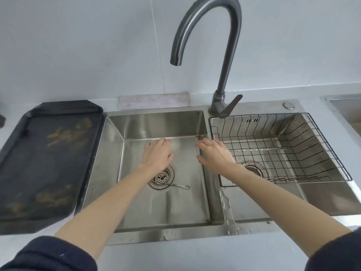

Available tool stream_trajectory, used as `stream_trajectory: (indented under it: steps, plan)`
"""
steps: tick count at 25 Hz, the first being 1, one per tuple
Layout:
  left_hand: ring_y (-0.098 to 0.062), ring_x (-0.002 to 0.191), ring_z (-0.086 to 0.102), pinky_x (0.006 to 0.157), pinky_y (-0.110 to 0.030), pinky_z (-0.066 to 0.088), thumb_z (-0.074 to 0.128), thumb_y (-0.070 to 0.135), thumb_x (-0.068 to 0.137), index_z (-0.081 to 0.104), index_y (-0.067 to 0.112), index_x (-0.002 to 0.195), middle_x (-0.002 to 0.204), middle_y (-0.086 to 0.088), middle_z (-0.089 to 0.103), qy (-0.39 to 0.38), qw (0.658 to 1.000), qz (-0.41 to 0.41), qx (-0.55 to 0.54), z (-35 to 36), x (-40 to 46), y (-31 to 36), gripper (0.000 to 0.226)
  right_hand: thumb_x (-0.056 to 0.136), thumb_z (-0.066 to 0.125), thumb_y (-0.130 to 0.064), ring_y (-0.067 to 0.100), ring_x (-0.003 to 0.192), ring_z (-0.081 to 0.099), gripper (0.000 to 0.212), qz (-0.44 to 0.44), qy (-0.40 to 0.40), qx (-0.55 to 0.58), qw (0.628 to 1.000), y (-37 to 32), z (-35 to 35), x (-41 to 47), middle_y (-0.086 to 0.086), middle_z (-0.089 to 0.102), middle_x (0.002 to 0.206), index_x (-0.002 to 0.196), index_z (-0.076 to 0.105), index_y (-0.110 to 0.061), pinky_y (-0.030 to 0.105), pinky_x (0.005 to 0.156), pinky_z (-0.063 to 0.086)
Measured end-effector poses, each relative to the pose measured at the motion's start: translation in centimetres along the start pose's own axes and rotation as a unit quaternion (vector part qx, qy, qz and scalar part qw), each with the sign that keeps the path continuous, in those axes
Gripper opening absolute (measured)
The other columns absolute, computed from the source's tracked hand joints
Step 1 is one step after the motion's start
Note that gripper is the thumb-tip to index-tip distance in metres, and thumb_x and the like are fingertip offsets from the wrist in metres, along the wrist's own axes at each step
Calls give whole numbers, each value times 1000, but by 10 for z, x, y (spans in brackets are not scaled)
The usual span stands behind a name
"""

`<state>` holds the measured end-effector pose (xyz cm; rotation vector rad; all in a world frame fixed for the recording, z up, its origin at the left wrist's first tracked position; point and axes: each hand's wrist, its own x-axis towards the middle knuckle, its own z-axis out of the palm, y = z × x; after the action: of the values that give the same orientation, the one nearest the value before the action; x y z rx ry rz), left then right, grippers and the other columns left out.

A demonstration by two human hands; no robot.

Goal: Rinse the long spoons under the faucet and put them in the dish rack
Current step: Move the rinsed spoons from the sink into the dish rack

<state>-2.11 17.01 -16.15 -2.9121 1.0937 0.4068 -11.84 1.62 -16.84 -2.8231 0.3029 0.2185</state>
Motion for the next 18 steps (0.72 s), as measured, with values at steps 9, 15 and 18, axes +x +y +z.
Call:
stream_trajectory:
  steps: [9,15,18]
  plan:
    - [-24,131,42,108,-39,30,44,29,94,37,14,138,142,-6,45,-65,997,-33,3,30,-12,-72,47,93,46,-22,25,129,42,42,29,-66,5,997,-51,41,28,6,50,137,134,43,-14,37,113,26]
    - [-26,127,44,104,-40,35,40,21,95,43,12,133,137,-8,48,-121,992,-34,-11,66,-5,-97,39,92,44,-16,27,123,46,35,73,-121,28,990,-63,77,45,8,53,129,127,50,-14,38,103,36]
    - [-28,127,45,103,-41,36,40,22,95,43,15,133,136,-9,49,-158,987,-28,-21,86,1,-105,39,92,43,-14,29,121,46,34,87,-161,29,983,-65,100,50,10,52,129,125,50,-12,39,99,39]
